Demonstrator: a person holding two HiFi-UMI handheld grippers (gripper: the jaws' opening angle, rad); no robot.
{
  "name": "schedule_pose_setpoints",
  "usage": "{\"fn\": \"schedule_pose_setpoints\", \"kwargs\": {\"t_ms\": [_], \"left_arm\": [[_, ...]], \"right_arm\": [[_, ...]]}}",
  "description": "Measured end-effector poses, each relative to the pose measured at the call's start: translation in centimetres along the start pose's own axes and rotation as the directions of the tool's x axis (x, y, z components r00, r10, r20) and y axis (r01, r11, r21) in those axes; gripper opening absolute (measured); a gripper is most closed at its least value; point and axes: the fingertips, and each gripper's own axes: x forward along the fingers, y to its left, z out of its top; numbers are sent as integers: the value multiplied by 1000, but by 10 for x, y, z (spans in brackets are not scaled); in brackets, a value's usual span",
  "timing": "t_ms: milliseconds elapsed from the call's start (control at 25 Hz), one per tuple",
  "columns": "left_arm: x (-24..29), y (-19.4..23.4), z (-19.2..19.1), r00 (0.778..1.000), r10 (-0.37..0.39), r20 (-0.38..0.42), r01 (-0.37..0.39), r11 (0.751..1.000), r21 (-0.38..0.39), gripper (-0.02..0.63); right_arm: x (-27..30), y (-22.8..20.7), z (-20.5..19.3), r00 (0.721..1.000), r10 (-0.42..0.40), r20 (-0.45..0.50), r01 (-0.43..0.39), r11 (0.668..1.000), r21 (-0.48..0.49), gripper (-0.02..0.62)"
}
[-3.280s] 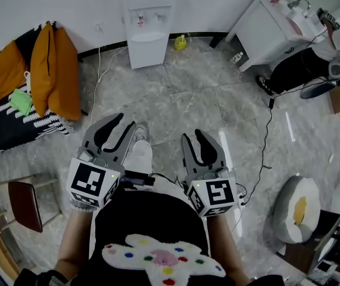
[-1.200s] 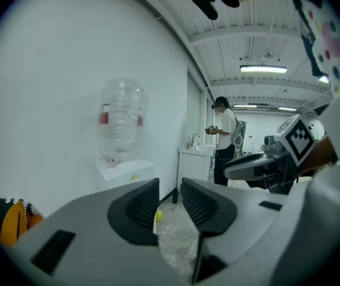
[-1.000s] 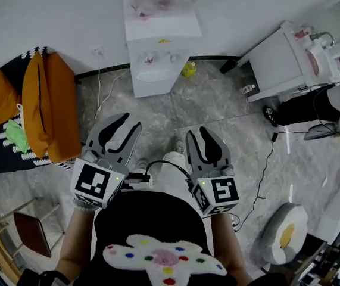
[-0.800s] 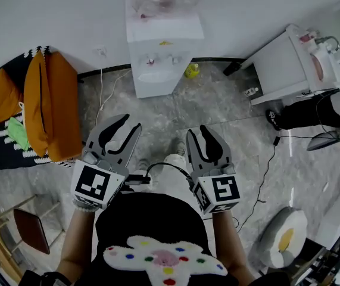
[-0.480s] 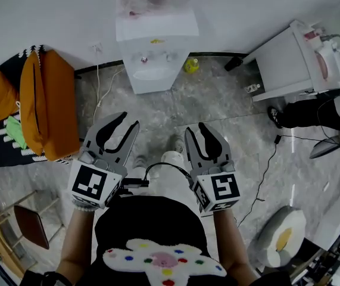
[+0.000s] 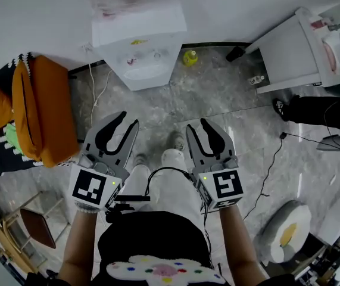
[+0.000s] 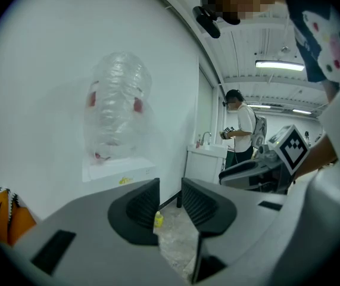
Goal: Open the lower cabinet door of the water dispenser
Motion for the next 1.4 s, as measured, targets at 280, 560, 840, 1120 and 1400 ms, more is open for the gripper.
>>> {"fn": "schedule_pose_setpoints", "kwargs": {"t_ms": [280, 560, 840, 1120, 1400], "left_arm": [[45, 7, -15, 999, 43, -15, -43, 999, 12, 114], [88, 9, -49, 998, 56, -42, -57, 998, -18, 115], [131, 17, -85, 996, 81, -34, -81, 996, -21, 117], [163, 30, -136, 993, 108, -55, -111, 992, -53, 117], [193, 39, -188, 987, 133, -85, -139, 989, -59, 120]], "right_arm": [[30, -41, -22, 999, 21, -40, -22, 1000, -17, 132], [68, -69, -56, 995, 55, -86, -57, 998, -27, 135], [112, -94, -100, 989, 86, -120, -89, 996, -24, 141], [157, -114, -150, 984, 104, -148, -108, 994, -23, 146], [206, -126, -199, 975, 149, -163, -162, 985, -66, 160]]}}
